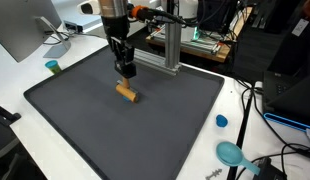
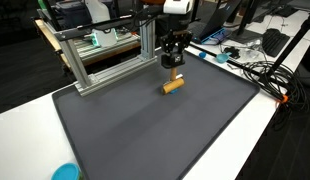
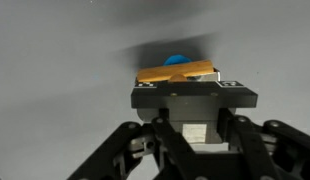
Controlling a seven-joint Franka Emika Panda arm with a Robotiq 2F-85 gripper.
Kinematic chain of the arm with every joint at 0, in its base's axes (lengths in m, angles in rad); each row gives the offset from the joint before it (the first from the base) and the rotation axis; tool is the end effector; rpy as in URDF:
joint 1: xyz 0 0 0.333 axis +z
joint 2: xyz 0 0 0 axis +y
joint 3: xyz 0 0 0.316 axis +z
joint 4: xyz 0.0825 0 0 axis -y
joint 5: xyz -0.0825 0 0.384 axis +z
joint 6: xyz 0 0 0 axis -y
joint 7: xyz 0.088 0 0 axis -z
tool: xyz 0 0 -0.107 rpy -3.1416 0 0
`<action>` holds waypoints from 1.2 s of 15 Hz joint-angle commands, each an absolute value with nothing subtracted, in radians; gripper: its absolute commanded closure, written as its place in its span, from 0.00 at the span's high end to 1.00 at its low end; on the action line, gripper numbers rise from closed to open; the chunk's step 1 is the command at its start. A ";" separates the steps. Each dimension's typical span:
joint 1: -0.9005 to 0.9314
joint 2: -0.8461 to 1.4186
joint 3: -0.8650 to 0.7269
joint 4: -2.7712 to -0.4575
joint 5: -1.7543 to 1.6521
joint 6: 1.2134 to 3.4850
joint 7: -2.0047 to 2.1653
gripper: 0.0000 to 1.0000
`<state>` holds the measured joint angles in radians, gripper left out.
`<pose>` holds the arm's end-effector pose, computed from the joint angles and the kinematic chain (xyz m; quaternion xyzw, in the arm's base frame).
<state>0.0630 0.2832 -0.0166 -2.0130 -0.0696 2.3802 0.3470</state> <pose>0.6056 0.0278 0.3211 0.9909 -0.1252 0.0465 0.0186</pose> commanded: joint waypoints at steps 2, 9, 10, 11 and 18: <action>0.066 0.371 -0.031 -1.963 -0.069 2.299 0.360 0.22; 0.057 0.421 -0.044 -1.895 -0.044 2.207 0.378 0.22; 0.058 0.429 -0.044 -1.889 -0.044 2.192 0.380 0.22; 0.058 0.435 -0.045 -1.885 -0.045 2.180 0.383 0.22; 0.057 0.452 -0.040 -1.877 -0.037 2.156 0.373 0.22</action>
